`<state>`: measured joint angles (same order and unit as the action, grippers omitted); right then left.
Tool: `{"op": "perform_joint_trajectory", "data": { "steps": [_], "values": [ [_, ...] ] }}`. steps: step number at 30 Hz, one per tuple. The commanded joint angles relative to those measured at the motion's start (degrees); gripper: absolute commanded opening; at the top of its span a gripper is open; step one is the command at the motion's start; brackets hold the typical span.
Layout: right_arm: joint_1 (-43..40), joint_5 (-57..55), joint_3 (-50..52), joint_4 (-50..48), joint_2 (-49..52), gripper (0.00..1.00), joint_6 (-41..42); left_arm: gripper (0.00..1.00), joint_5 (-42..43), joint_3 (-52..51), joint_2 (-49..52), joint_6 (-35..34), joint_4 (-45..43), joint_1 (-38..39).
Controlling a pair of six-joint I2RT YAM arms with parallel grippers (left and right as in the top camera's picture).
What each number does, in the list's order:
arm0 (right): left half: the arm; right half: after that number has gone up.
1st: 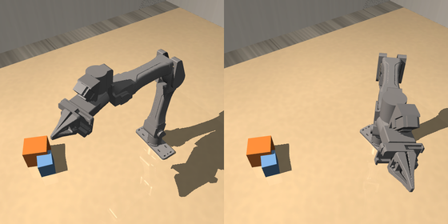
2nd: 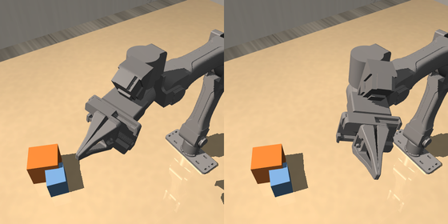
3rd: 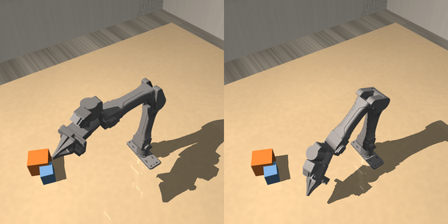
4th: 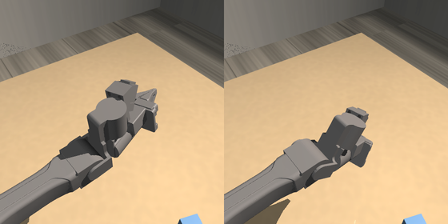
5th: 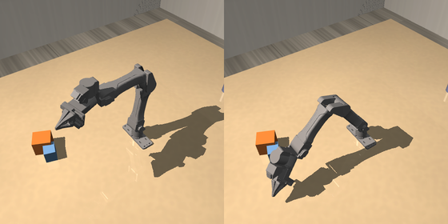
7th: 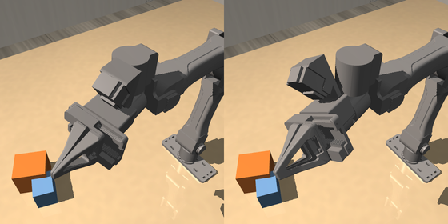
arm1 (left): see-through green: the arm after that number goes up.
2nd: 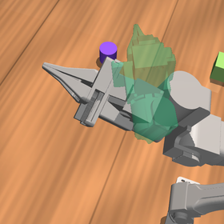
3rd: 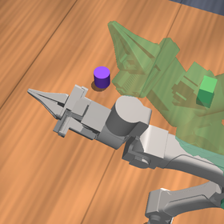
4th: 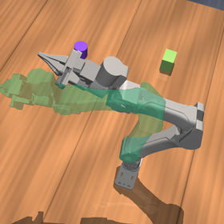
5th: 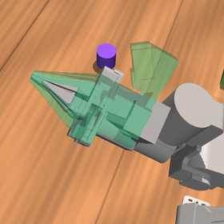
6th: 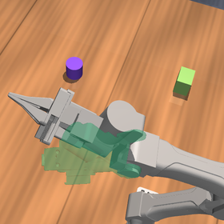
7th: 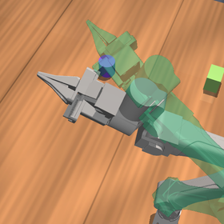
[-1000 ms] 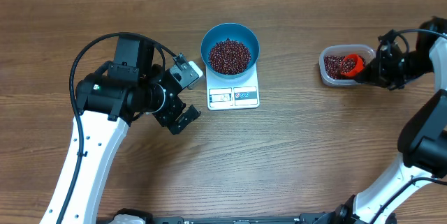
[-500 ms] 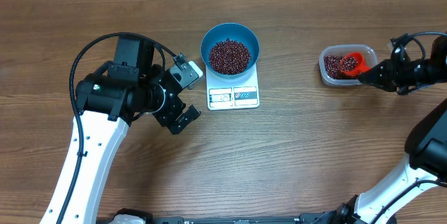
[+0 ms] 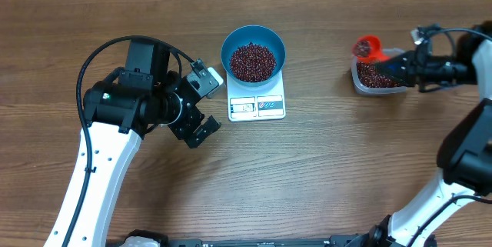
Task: Scoop item into bowl and weigh 150g on scale
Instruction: 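Lift the filled scoop and move it over the blue bowl, then tilt the red scoop to pour the beans into the blue bowl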
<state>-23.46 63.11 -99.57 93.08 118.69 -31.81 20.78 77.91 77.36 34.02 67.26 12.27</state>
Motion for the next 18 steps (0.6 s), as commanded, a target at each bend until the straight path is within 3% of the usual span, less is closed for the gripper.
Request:
{"op": "perform_joint_trajectory", "data": {
  "steps": [1,13,18],
  "values": [
    [4.94,6.51,-0.44,0.07,0.04,0.04,-1.11,1.00,-0.04,-0.17,-0.87,-1.01,-0.17,-0.26],
    [22.73,5.95,-5.84,-9.05,0.04,0.04,-0.37,1.00,-0.04,-0.17,-0.87,-1.01,-0.17,-0.26],
    [28.37,-6.99,-6.43,-19.82,0.04,0.04,10.86,0.99,-0.04,-0.17,-0.87,-1.01,-0.17,-0.26]
  ]
}}
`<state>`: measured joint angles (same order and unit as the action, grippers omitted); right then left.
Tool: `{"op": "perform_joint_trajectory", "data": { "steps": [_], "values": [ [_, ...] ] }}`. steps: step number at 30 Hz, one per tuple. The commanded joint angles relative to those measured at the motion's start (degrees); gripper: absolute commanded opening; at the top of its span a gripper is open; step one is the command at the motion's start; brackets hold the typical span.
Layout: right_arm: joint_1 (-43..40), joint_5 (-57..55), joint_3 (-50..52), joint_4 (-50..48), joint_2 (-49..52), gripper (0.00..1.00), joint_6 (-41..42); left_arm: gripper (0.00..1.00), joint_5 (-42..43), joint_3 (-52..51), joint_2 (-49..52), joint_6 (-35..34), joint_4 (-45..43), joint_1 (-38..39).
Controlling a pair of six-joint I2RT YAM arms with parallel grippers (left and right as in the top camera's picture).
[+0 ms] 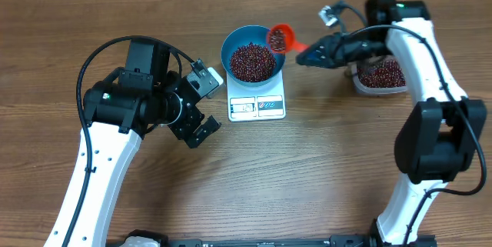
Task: Scoop item into bowl and weigh 150g on scale
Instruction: 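Tilt the red scoop to pour the beans into the blue bowl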
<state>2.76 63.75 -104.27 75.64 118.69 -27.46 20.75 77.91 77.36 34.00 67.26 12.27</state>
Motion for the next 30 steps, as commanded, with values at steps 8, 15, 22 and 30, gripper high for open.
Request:
{"op": "perform_joint_trajectory", "data": {
  "steps": [8,15,22,30],
  "values": [
    [10.49,-25.40,-1.73,-13.75,-0.09,0.04,7.13,1.00,-0.02,-0.17,-0.87,-0.98,-0.17,-0.26],
    [16.13,-39.63,-1.73,-18.05,-0.74,0.04,7.15,1.00,-0.02,-0.17,-0.87,-0.98,-0.17,-0.26],
    [18.93,-50.03,-1.99,-19.28,-2.60,0.04,7.13,1.00,-0.02,-0.17,-0.87,-0.98,-0.17,-0.26],
    [20.37,-55.54,-1.99,-20.76,-5.77,0.04,7.08,1.00,-0.02,-0.17,-0.87,-0.98,-0.17,-0.26]
  ]
}}
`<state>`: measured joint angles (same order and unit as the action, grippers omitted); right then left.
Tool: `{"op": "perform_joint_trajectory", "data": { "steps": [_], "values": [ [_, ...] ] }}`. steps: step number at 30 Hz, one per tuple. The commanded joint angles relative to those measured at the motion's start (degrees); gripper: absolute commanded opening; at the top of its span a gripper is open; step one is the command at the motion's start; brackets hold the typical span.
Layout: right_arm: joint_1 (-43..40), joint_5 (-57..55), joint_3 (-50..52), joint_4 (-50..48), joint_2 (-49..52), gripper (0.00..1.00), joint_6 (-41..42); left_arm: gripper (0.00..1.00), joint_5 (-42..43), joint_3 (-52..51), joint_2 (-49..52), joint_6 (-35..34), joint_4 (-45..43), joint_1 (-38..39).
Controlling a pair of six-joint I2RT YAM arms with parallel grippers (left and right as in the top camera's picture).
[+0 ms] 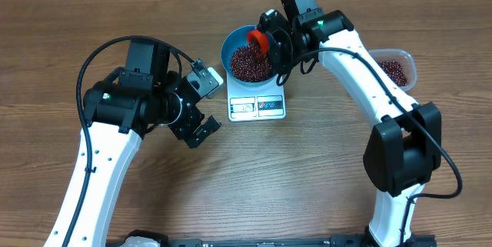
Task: Scoop item into bowl and weigh 150g on scale
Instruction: 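Tilt the red scoop to pour the beans into the blue bowl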
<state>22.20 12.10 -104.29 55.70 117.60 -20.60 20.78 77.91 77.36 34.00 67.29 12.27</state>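
Observation:
A blue bowl full of dark red beans stands on a white scale at the table's middle back. My right gripper is shut on the handle of a red scoop, which is tipped over the bowl's right side. The clear tub with more beans sits at the right, partly behind my right arm. To the left of the scale, just above the table, my left gripper stands open with nothing in it.
The scale's display and buttons face the front. My left arm's cable loops at the left of the table. My right arm arches from the front right edge over to the bowl.
My right gripper with the scoop has moved left from the bowl's right rim to over the bowl, and the scoop is now tipped down. The left arm has not moved.
The right gripper held the red scoop at the clear tub on the right. Then it held the scoop, loaded with beans, at the bowl's right rim. Now the scoop is tipped over the bowl. My left gripper stayed open beside the scale throughout.

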Motion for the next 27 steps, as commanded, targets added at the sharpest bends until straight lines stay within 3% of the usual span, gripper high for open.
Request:
{"op": "perform_joint_trajectory", "data": {
  "steps": [1,27],
  "values": [
    [1.14,-4.72,-1.97,-1.09,-5.18,0.04,0.22,1.00,-0.04,-0.17,-0.87,-0.98,-0.20,-0.26],
    [2.23,-7.50,-1.97,-1.40,-8.11,0.04,-0.37,0.99,-0.04,-0.17,-0.87,-0.98,-0.20,-0.26]
  ]
}}
